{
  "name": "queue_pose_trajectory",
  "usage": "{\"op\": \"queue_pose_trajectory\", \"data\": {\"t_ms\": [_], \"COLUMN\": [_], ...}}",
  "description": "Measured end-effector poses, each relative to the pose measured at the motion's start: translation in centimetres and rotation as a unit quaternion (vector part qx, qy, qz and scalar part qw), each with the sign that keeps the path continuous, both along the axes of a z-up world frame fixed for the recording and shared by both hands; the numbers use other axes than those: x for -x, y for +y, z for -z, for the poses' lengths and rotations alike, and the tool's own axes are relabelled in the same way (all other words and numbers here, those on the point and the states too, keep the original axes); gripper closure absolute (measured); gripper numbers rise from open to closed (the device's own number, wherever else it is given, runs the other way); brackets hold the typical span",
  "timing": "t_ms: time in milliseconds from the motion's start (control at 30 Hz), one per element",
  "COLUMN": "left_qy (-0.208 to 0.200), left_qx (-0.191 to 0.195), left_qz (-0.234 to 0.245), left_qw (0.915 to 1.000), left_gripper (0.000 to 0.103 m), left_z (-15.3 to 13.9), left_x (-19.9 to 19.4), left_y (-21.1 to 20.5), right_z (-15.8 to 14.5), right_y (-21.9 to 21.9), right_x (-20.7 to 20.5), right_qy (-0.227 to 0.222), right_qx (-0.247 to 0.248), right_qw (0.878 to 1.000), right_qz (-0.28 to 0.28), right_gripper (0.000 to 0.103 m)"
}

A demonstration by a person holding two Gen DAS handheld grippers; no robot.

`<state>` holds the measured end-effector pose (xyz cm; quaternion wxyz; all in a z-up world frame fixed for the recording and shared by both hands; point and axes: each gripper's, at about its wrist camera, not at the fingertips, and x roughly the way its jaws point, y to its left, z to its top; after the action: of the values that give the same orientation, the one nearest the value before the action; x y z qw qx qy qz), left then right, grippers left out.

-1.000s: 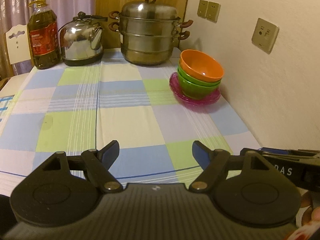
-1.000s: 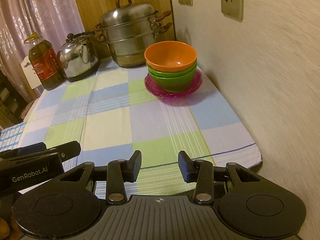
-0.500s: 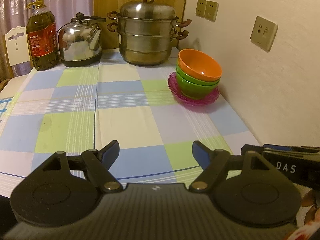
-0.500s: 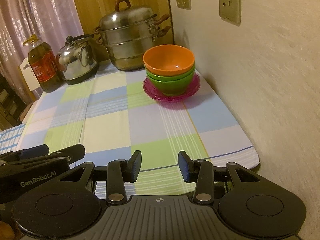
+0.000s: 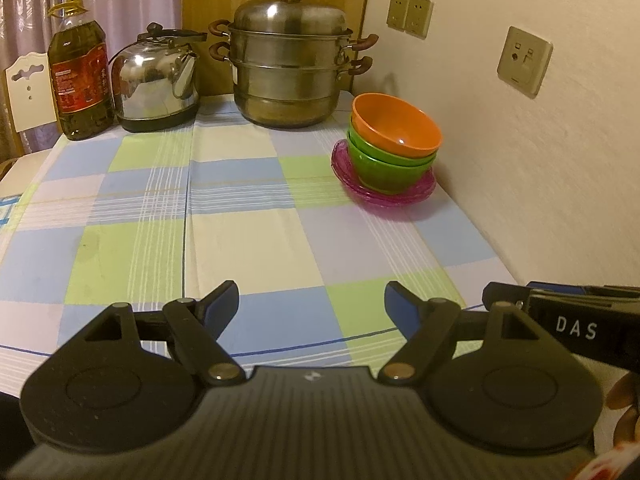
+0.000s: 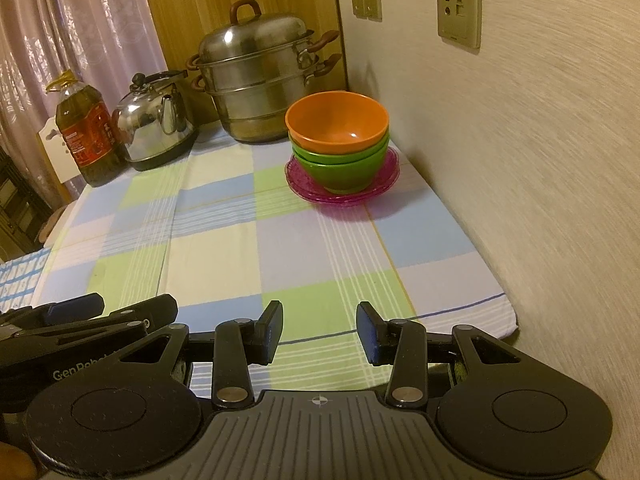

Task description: Organize plates and bowls

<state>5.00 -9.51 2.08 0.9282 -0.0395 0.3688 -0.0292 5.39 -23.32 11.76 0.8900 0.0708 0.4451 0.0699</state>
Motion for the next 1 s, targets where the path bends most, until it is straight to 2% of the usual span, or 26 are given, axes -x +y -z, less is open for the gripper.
{"op": "queue_pose_trajectory", "data": {"t_ms": [1000], "left_qy": [-0.001], "left_qx": [-0.002], "left_qz": [0.001], "left_qw": [1.0000], "left_gripper": [0.025], "left_z": [-0.04], "left_x": [-0.06], "left_y": [-0.19], "right_z": [0.07], "right_y": [-0.16], "right_x": [-0.02], "right_qy": [0.000], "right_qx": [0.000], "right_qw": [1.000], "right_qz": [0.001], "right_gripper": [0.062]}}
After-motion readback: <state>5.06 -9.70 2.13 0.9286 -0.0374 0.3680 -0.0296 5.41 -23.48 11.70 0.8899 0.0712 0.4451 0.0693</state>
